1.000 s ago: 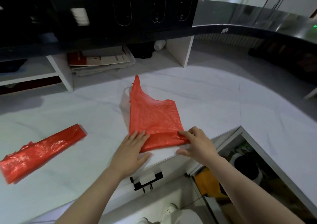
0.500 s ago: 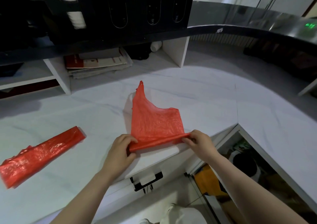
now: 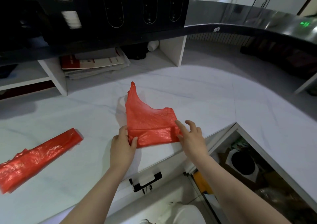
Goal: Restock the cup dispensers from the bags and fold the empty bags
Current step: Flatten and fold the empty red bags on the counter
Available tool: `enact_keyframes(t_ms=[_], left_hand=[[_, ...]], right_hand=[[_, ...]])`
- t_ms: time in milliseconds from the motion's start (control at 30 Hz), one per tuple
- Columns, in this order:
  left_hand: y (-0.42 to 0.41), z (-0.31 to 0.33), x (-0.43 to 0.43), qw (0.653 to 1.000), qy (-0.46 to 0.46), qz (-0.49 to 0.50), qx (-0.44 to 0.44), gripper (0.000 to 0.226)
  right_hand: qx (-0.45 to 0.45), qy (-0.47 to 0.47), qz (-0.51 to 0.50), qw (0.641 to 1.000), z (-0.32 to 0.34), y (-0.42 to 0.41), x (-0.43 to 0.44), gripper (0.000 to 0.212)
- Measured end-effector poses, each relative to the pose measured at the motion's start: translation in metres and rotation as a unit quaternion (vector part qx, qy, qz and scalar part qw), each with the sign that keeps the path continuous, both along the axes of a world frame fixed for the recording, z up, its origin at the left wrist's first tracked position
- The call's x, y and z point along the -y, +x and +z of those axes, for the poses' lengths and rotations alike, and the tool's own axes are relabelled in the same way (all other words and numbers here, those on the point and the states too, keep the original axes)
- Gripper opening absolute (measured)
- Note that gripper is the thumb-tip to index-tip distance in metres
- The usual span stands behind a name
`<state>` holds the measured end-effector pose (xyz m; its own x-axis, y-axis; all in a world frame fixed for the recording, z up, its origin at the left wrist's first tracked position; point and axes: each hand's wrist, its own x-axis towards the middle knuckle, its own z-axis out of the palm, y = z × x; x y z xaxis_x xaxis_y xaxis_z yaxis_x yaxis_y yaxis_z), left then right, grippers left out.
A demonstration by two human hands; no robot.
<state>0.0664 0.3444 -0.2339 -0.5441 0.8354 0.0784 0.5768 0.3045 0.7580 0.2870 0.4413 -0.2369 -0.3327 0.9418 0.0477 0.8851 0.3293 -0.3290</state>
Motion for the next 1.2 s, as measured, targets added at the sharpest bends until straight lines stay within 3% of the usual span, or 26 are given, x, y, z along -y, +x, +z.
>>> enact_keyframes(t_ms=[67, 167, 233, 300, 400, 567, 700, 833, 967, 1067, 1200], left_hand=[[0.001, 0.000, 0.001, 1.000, -0.002, -0.016, -0.024, 0.047], [0.005, 0.001, 0.009, 0.994, 0.002, -0.030, -0.102, 0.048], [0.005, -0.002, 0.008, 0.978, 0.017, -0.077, -0.194, 0.052], [0.001, -0.002, 0.006, 0.949, -0.029, -0.179, -0.258, 0.060], [-0.014, -0.005, 0.008, 0.944, -0.094, -0.245, -0.198, 0.049], [-0.024, 0.002, 0.022, 0.954, -0.064, -0.261, -0.132, 0.072], [-0.031, 0.003, 0.021, 0.978, -0.005, -0.202, -0.051, 0.046], [-0.030, 0.000, 0.016, 0.992, 0.020, -0.124, -0.007, 0.019], [-0.023, 0.001, 0.010, 0.996, 0.032, -0.055, 0.056, 0.048], [-0.019, 0.001, 0.008, 0.998, 0.035, -0.049, -0.028, 0.067], [-0.010, 0.002, 0.003, 0.984, 0.009, -0.071, -0.164, 0.049]], right_hand=[[0.051, 0.005, 0.022, 0.998, 0.002, 0.001, -0.001, 0.041], [0.087, 0.010, 0.035, 0.996, 0.002, 0.004, -0.001, 0.044], [0.092, 0.000, 0.050, 0.995, 0.003, 0.007, -0.001, 0.057], [0.100, -0.017, 0.082, 0.992, 0.005, 0.010, -0.003, 0.075], [0.081, -0.046, 0.101, 0.990, 0.012, 0.015, -0.008, 0.080], [-0.001, -0.039, 0.107, 0.994, 0.006, 0.022, -0.006, 0.042], [-0.088, -0.087, 0.047, 0.991, 0.009, 0.015, -0.010, 0.026], [-0.077, -0.097, -0.015, 0.992, 0.011, 0.008, -0.015, 0.029], [-0.038, -0.071, -0.084, 0.993, 0.011, -0.006, -0.015, 0.034], [-0.044, -0.057, -0.110, 0.991, 0.011, -0.013, -0.014, 0.038], [-0.021, -0.055, -0.106, 0.993, 0.012, -0.018, -0.009, 0.051]])
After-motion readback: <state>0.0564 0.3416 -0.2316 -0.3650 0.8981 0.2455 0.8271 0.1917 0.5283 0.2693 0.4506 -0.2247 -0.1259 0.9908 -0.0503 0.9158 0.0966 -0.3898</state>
